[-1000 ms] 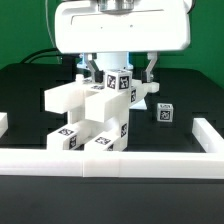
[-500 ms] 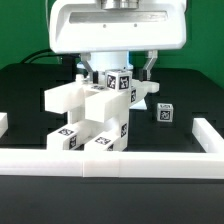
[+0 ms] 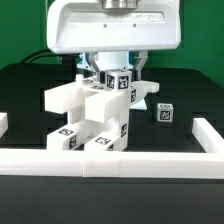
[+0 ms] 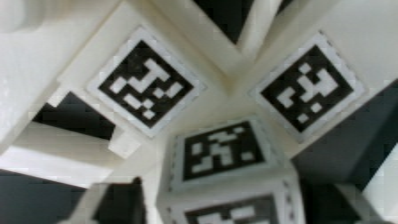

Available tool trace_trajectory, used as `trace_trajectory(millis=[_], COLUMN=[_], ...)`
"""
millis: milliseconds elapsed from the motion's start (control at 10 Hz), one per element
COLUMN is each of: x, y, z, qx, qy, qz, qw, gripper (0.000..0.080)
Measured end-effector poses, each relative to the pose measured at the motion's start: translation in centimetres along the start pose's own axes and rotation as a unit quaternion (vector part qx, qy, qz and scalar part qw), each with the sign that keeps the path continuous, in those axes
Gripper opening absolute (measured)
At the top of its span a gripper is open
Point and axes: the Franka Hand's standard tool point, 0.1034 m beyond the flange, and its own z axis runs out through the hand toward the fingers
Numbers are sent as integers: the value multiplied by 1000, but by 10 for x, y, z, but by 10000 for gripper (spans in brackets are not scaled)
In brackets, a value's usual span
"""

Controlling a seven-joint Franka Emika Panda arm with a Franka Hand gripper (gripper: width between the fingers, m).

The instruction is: Assemble chair

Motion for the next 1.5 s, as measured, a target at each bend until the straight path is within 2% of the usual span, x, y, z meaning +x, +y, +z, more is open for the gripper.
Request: trace_trajectory(millis=[100, 300, 500, 700, 900, 1200, 1500], x=[0, 0, 0, 1, 3, 3, 3], y=[0, 0, 0, 2, 4, 3, 3], z=[0, 0, 0, 0, 0, 0, 1], qx=[0, 0, 1, 0, -3, -2, 4], qy=[0, 0, 0, 2, 9, 10, 10], qz=[16, 19, 118, 225, 268, 350, 484], qw=[1000, 1000, 993, 974, 963, 937, 875], gripper=[284, 284, 284, 284, 284, 284, 284])
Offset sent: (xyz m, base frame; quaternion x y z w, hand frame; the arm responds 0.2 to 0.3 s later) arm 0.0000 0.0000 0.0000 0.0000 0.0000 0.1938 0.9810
